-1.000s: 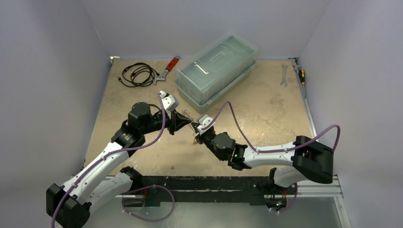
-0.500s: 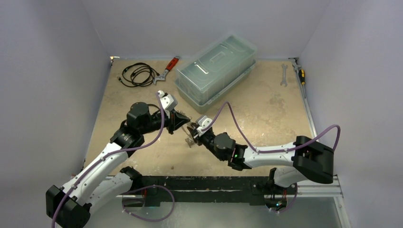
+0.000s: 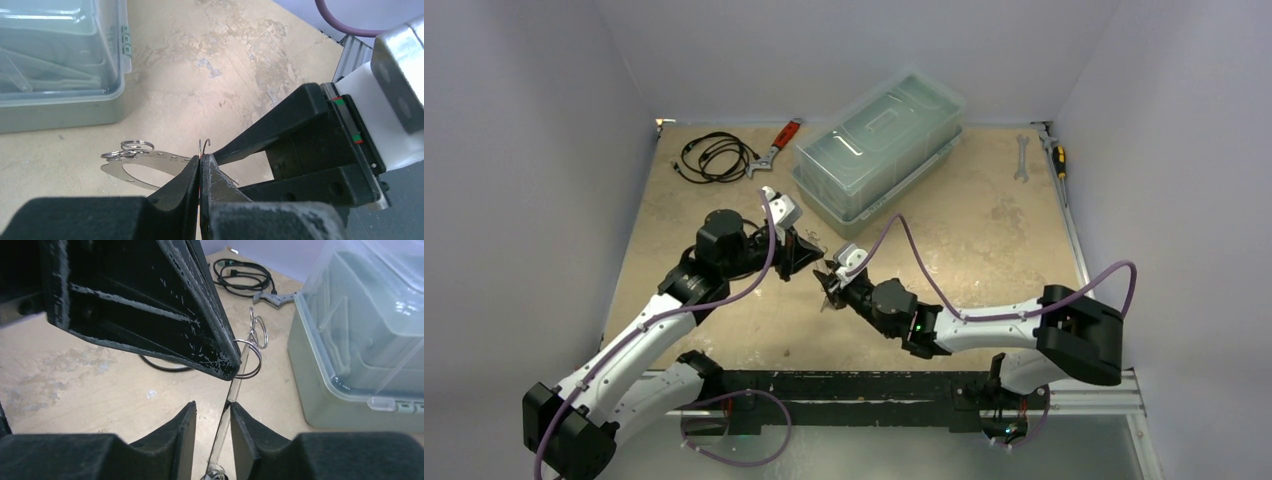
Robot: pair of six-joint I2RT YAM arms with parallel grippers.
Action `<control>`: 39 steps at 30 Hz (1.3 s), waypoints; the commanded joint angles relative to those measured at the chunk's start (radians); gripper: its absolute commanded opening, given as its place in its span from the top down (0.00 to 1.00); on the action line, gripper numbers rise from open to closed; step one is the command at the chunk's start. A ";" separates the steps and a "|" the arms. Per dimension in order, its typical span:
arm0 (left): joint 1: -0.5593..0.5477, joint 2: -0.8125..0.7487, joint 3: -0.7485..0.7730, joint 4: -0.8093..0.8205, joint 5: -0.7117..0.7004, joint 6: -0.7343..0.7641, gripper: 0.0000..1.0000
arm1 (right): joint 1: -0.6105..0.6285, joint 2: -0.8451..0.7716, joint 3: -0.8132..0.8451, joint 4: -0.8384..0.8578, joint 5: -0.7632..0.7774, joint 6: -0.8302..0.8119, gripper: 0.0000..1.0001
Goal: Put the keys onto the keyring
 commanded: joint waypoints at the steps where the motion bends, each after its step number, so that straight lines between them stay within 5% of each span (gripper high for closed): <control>1: 0.004 -0.003 0.071 -0.029 -0.007 -0.024 1.00 | 0.003 0.036 0.048 0.037 0.000 -0.005 0.72; 8: 0.004 -0.007 0.103 -0.133 -0.052 0.002 1.00 | 0.003 0.032 0.054 0.028 0.007 -0.019 1.00; 39: 0.004 -0.031 0.060 -0.079 -0.093 -0.153 1.00 | 0.003 0.007 0.063 -0.025 0.100 -0.011 1.00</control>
